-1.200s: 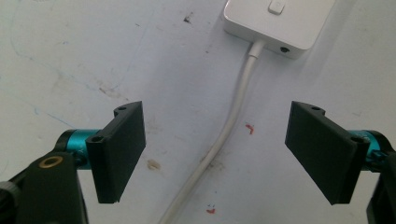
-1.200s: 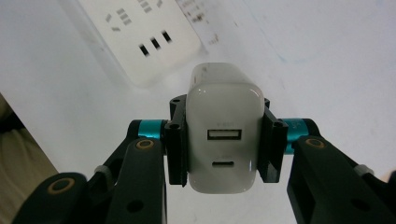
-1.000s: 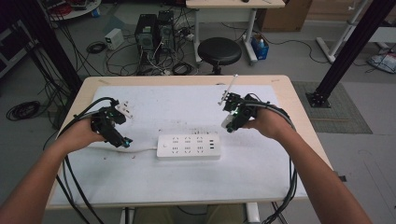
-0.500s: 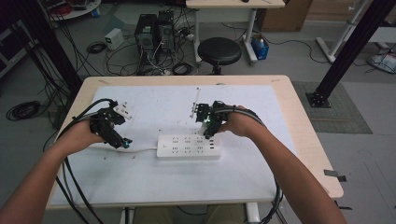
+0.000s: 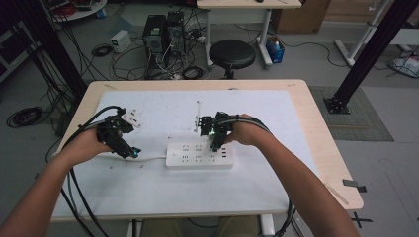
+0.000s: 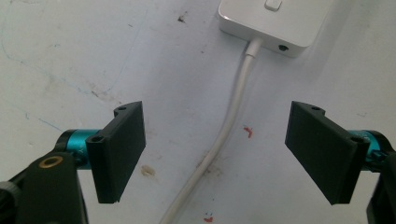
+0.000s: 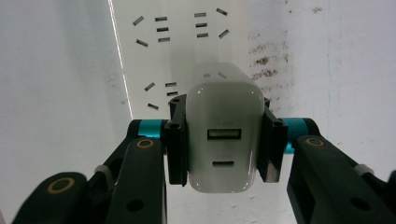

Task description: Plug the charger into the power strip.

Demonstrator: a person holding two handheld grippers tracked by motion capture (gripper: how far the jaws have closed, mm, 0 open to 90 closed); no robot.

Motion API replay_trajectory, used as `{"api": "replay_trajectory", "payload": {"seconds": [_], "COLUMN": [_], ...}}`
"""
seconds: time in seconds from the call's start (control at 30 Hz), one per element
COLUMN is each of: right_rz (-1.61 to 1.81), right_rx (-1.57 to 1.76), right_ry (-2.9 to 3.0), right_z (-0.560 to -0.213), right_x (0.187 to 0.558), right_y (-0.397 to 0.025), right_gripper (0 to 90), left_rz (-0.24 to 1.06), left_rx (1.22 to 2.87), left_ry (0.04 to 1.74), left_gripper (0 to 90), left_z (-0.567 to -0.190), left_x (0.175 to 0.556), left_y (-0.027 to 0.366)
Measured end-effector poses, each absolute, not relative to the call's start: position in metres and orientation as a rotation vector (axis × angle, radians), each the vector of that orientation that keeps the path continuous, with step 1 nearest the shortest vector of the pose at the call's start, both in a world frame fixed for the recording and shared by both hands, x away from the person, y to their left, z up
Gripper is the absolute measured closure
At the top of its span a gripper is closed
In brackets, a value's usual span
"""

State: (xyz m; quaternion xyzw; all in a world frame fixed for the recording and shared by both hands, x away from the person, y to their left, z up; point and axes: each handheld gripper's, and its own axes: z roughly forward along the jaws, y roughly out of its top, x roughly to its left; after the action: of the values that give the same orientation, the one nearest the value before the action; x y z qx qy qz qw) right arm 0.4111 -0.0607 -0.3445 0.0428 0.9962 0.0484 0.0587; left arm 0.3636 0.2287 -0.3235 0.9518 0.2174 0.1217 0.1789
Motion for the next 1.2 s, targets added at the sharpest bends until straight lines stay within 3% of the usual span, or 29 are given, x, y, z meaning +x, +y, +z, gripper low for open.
{"api": "replay_trajectory", "payload": {"seconds": [1.2], "right_rz": [-0.044], "right_rx": [-0.018], "right_ry": [3.012], "right_z": [-0.364], "right_x": [0.411], "right_y": [-0.037], "right_gripper": [62.2], "left_rz": [0.302], "left_rx": [2.650], "left_ry": [0.633], "left_gripper": [20.2], "left_z": [-0.332], "left_x": [0.365], "left_y": [0.233]}}
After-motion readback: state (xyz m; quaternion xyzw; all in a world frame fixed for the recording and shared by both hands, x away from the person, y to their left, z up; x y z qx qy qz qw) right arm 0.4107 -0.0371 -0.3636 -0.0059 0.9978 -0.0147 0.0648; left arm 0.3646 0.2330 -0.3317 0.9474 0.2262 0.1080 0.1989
